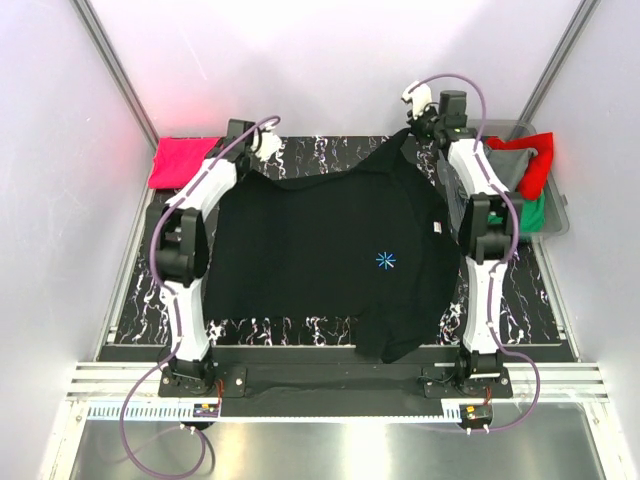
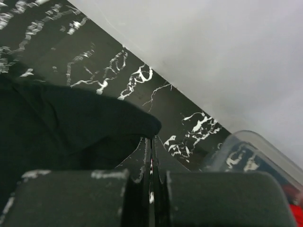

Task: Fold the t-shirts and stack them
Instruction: Flatten the tshirt out

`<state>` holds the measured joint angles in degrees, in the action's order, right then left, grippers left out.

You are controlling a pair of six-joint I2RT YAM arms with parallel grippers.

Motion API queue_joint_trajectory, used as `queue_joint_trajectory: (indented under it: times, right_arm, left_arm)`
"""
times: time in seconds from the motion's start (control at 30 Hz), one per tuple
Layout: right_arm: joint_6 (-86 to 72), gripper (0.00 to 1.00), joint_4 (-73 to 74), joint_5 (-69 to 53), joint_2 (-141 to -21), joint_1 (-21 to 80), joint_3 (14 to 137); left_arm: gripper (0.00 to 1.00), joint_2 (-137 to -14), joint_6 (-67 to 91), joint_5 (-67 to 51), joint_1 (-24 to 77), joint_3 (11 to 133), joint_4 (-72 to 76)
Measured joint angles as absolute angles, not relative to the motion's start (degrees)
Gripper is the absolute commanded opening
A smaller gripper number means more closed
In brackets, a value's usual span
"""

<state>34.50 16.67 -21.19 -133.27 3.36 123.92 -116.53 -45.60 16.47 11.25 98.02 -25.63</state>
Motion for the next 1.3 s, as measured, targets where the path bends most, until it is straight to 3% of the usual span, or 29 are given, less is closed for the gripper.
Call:
queue_joint_trajectory:
  times: [0.2,0.47,0.97,1.3]
  right_arm:
    - [32.8,0.0,17.9,-18.0,-144.0,3.4,136.3]
    - [30.3,0.0,16.0,-15.1,-147.5,3.5,149.6]
    - [28.0,0.0,14.0,-11.4,-148.2,3.5,149.3]
    - [27.2,0.0,13.3,-11.5,-148.2,3.5,149.0]
  left_arm:
    - [0.0,-123.6,-47.1,16.7,11.1,106.4,-20.7]
    - [0.0,-132.4,-49.8,18.7,10.3,117.0,-12.6]
    - [0.0,-135.1,-54.7,23.8,9.5,116.2,0.6]
    - [0.0,-132.9,-55.7,25.7,8.2,109.9,0.7]
